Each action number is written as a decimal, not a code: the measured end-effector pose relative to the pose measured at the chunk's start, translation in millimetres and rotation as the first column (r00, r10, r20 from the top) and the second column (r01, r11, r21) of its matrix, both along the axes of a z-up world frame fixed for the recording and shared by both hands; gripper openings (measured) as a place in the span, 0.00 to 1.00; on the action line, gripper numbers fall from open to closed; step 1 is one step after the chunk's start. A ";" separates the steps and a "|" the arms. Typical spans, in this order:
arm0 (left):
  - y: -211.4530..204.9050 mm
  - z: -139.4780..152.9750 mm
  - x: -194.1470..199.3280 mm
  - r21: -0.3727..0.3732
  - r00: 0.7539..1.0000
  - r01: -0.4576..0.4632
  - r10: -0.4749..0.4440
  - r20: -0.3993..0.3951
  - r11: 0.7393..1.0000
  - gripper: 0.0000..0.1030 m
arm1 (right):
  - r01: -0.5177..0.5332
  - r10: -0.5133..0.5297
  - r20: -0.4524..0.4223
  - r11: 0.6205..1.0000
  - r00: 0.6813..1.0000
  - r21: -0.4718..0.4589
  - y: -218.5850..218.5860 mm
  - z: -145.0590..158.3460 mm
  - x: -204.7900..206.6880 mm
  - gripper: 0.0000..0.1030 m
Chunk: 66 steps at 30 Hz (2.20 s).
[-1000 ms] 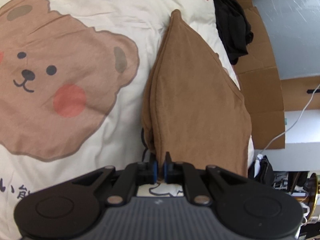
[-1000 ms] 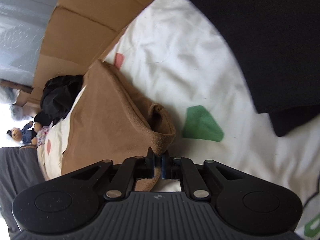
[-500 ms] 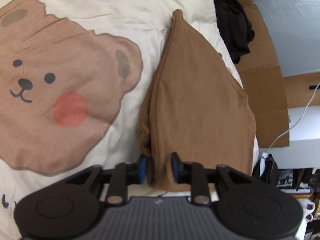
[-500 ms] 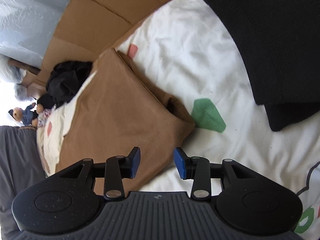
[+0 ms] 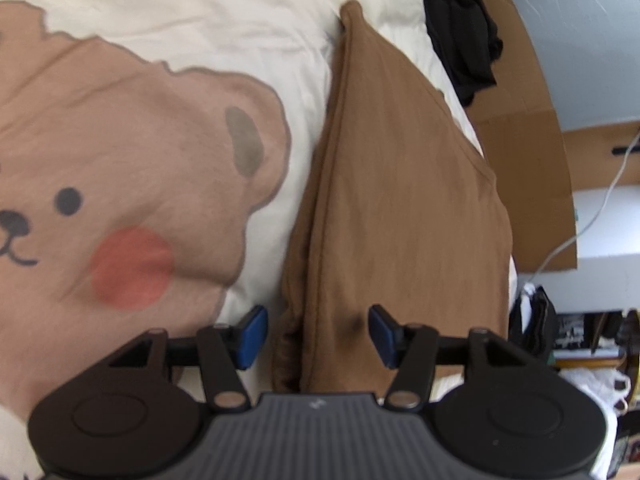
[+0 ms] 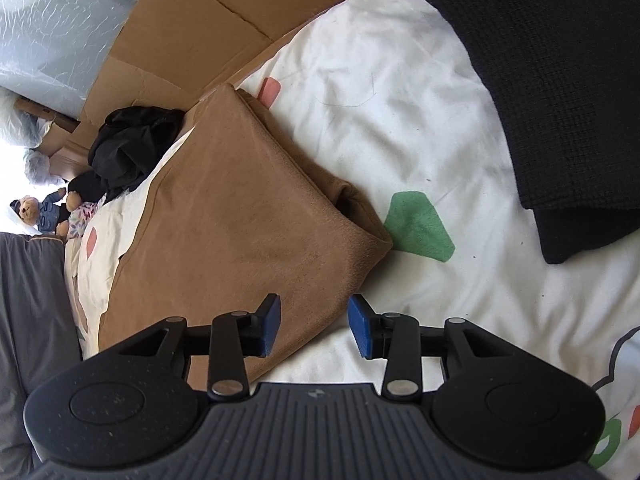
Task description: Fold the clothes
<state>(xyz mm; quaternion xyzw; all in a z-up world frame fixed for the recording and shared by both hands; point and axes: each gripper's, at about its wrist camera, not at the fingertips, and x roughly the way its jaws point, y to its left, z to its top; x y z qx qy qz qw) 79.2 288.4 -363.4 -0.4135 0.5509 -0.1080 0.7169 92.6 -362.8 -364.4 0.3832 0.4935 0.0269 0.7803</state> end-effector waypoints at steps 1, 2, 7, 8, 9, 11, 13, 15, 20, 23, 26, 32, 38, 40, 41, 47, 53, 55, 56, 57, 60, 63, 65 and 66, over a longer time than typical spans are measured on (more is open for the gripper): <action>-0.2 -1.6 1.9 -0.009 1.000 0.014 -0.014 0.006 1.000 0.57 | -0.002 0.002 -0.001 1.000 1.000 0.000 0.7 -0.1 0.1 0.41; 1.1 -2.4 3.6 -0.020 1.000 0.017 -0.017 0.010 1.000 0.56 | 0.002 -0.002 -0.003 1.000 1.000 0.009 0.5 -0.8 -0.1 0.41; 9.6 -3.4 14.2 -0.081 0.999 0.035 -0.033 0.030 0.996 0.53 | 0.013 -0.014 0.004 0.999 1.000 0.044 0.1 -0.2 -0.7 0.41; 10.2 -2.5 15.8 -0.083 0.999 0.040 -0.037 0.032 0.996 0.48 | 0.006 -0.007 0.010 0.999 1.000 0.038 1.2 1.5 -0.4 0.41; 10.6 0.3 16.0 -0.077 0.999 0.039 -0.036 0.038 0.996 0.25 | -0.001 0.000 0.017 0.999 1.000 0.032 2.2 3.2 0.0 0.41; 10.1 9.5 13.8 -0.058 0.998 0.032 -0.028 0.061 0.998 0.11 | -0.012 0.011 0.027 1.000 1.000 0.022 4.0 6.1 0.7 0.41; 2.9 21.9 12.9 -0.022 0.997 0.040 -0.038 0.062 0.999 0.10 | -0.028 0.028 0.049 1.000 0.998 0.004 7.1 11.5 2.4 0.41; -4.3 33.3 15.3 0.000 0.998 0.045 -0.045 0.053 0.999 0.10 | -0.042 0.043 0.074 0.999 0.996 -0.006 10.5 17.0 4.4 0.41; -16.6 64.3 26.1 -0.012 0.997 0.051 -0.050 0.066 0.999 0.10 | -0.069 0.071 0.116 0.997 0.991 -0.023 18.5 27.3 9.7 0.41; -23.1 79.0 35.6 -0.003 0.995 0.066 -0.066 0.076 0.998 0.10 | -0.082 0.089 0.147 0.995 0.985 -0.048 21.9 35.6 12.1 0.41; -32.6 89.1 47.2 0.006 0.995 0.066 -0.066 0.077 0.998 0.10 | -0.095 0.108 0.187 0.993 0.976 -0.077 25.6 45.6 14.5 0.41; -37.2 104.0 52.7 -0.023 0.995 0.051 -0.048 0.085 0.998 0.10 | -0.173 0.205 0.233 0.973 0.950 -0.153 50.3 62.8 21.5 0.41; -40.7 112.5 60.1 -0.021 0.995 0.037 -0.035 0.092 0.999 0.10 | -0.244 0.292 0.263 0.949 0.920 -0.198 75.9 74.9 27.8 0.41; -41.4 114.7 61.0 -0.024 0.996 0.031 -0.028 0.087 0.999 0.10 | -0.280 0.332 0.273 0.936 0.903 -0.212 89.7 79.5 30.9 0.42; -41.6 115.9 61.1 -0.027 0.996 0.026 -0.024 0.085 0.999 0.10 | -0.294 0.347 0.276 0.931 0.896 -0.218 94.9 81.4 31.3 0.42; -43.5 122.8 60.7 -0.029 0.997 0.027 -0.025 0.079 0.999 0.10 | -0.404 0.478 0.296 0.871 0.827 -0.281 133.8 96.8 31.8 0.48; -43.6 126.6 59.7 -0.039 0.996 0.030 -0.026 0.086 0.999 0.10 | -0.465 0.559 0.311 0.822 0.768 -0.329 166.4 111.2 28.5 0.53; -43.1 128.1 59.6 -0.047 0.995 0.029 -0.024 0.094 0.998 0.10 | -0.480 0.580 0.317 0.808 0.750 -0.342 176.8 116.8 26.8 0.55; -43.1 128.3 59.7 -0.049 0.995 0.029 -0.024 0.096 0.998 0.10 | -0.486 0.588 0.319 0.802 0.743 -0.347 181.3 119.4 26.2 0.55; -42.9 128.5 60.0 -0.051 0.995 0.028 -0.023 0.097 0.998 0.10 | -0.490 0.595 0.322 0.797 0.736 -0.352 185.0 121.6 25.8 0.56; -42.6 129.1 60.2 -0.067 0.995 0.023 -0.016 0.100 0.997 0.10 | -0.509 0.617 0.335 0.782 0.712 -0.360 199.5 130.4 22.2 0.58; -42.1 130.0 60.0 -0.079 0.994 0.019 -0.011 0.106 0.997 0.10 | -0.534 0.644 0.345 0.762 0.683 -0.366 212.7 135.9 18.3 0.59; -41.3 129.4 60.2 -0.087 0.994 0.017 -0.008 0.108 0.996 0.10 | -0.556 0.675 0.349 0.736 0.650 -0.387 225.8 140.2 13.4 0.60; -40.2 128.7 60.1 -0.095 0.994 0.012 -0.002 0.106 0.995 0.10 | -0.570 0.692 0.350 0.720 0.631 -0.395 233.0 141.9 11.8 0.60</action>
